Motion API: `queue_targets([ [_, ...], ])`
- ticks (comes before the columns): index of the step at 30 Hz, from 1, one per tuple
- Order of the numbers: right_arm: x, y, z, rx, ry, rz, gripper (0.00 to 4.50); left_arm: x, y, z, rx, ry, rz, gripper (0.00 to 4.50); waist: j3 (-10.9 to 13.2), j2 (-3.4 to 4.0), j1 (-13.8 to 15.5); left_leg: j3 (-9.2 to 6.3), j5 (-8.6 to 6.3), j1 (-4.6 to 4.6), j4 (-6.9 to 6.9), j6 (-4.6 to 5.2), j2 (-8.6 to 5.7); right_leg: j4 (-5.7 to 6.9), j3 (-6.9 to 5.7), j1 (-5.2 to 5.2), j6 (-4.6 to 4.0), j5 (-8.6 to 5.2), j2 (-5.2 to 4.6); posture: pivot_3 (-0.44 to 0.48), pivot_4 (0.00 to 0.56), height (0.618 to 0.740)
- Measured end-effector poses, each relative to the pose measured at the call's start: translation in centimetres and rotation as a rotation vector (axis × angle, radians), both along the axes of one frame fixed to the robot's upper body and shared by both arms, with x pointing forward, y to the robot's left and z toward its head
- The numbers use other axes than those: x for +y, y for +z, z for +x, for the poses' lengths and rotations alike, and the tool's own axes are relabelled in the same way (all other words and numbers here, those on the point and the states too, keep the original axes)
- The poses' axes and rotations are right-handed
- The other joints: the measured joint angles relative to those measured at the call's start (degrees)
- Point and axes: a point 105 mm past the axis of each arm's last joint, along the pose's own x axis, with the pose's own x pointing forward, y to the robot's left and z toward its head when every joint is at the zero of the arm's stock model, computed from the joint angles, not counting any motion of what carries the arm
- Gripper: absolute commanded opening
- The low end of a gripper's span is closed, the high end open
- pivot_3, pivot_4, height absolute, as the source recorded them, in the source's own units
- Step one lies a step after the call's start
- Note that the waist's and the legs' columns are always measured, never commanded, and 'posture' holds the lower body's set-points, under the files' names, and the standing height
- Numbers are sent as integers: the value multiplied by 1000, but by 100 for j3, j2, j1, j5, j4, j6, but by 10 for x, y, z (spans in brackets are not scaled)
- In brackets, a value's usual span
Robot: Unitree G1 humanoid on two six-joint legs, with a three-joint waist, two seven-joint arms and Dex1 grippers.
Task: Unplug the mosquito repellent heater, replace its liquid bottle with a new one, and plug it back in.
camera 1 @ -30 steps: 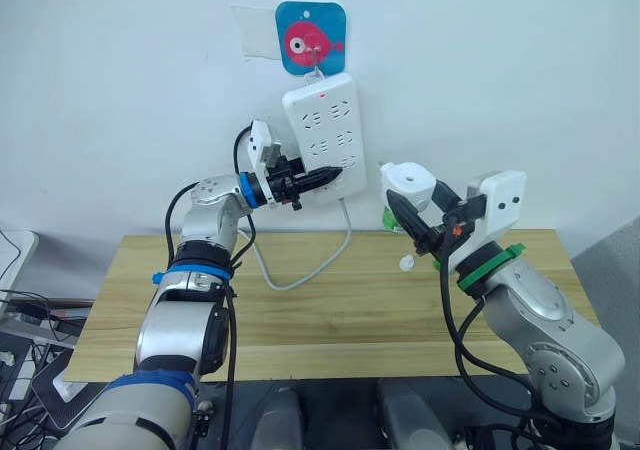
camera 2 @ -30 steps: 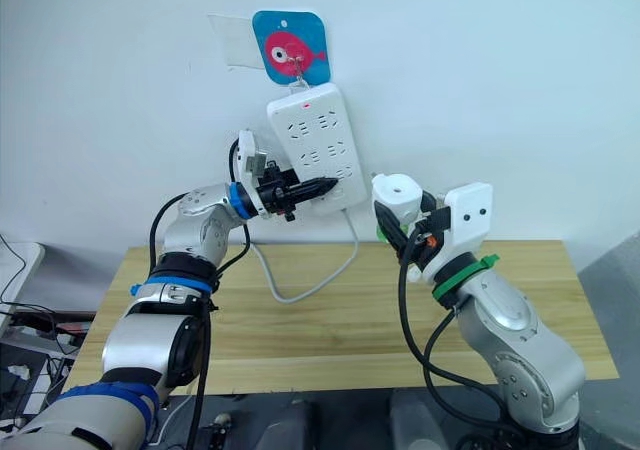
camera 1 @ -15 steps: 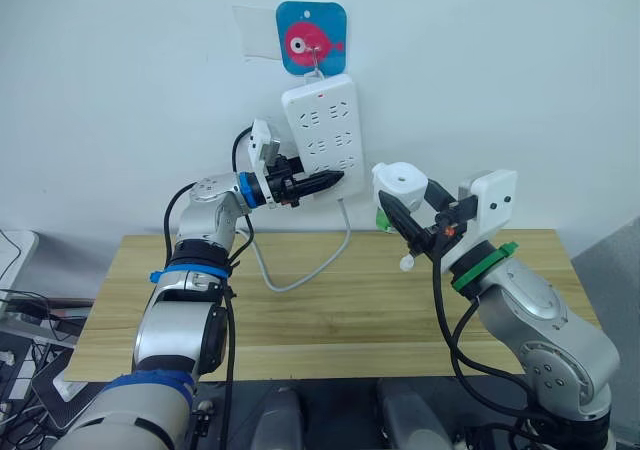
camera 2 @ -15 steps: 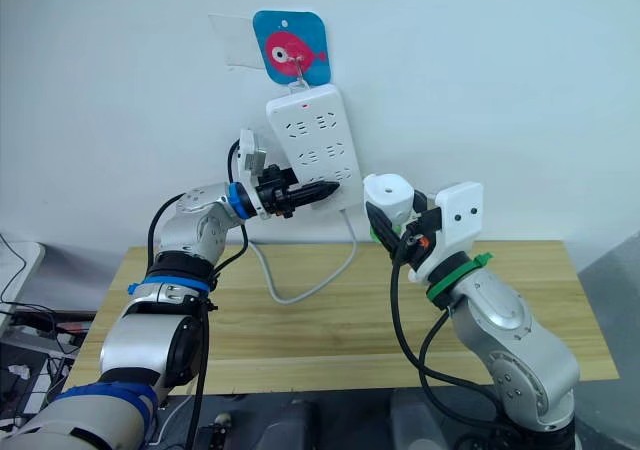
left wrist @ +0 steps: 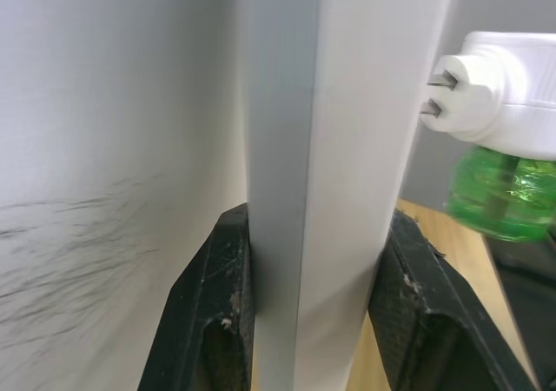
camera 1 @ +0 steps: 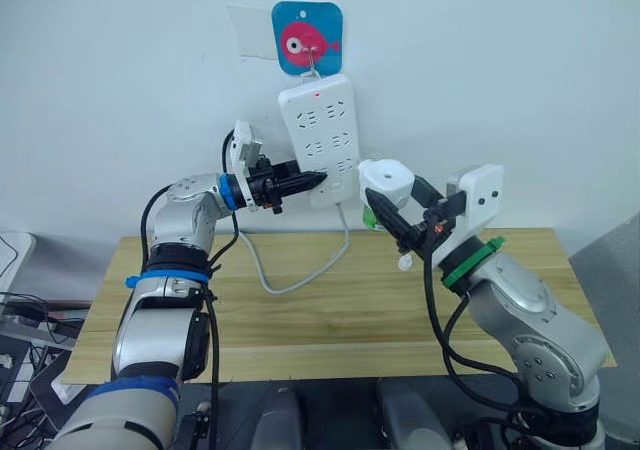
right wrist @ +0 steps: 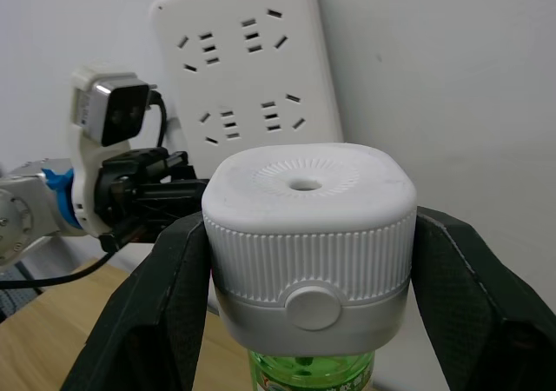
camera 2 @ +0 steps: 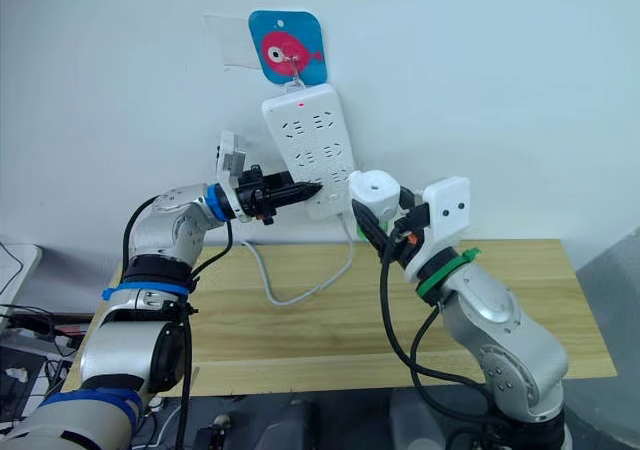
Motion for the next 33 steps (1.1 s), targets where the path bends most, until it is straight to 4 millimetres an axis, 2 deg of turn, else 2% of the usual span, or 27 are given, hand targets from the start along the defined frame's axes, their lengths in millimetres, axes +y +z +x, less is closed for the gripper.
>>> queue_targets([
  [14, 18, -6, 9, 44, 43, 24, 2900, -2, 0, -2, 9, -9, -10, 1323, 0, 0, 8, 1, 0, -3, 0, 0, 0, 0, 2, -4, 0, 0, -1, -75, 200, 740],
  [33, 18, -9, 16, 58, -22, 46, 2900, -3, 0, -2, 7, -12, -6, 1323, 0, 0, 10, 2, 0, -3, 0, 0, 0, 0, 2, -5, 0, 0, -1, -81, 201, 740],
])
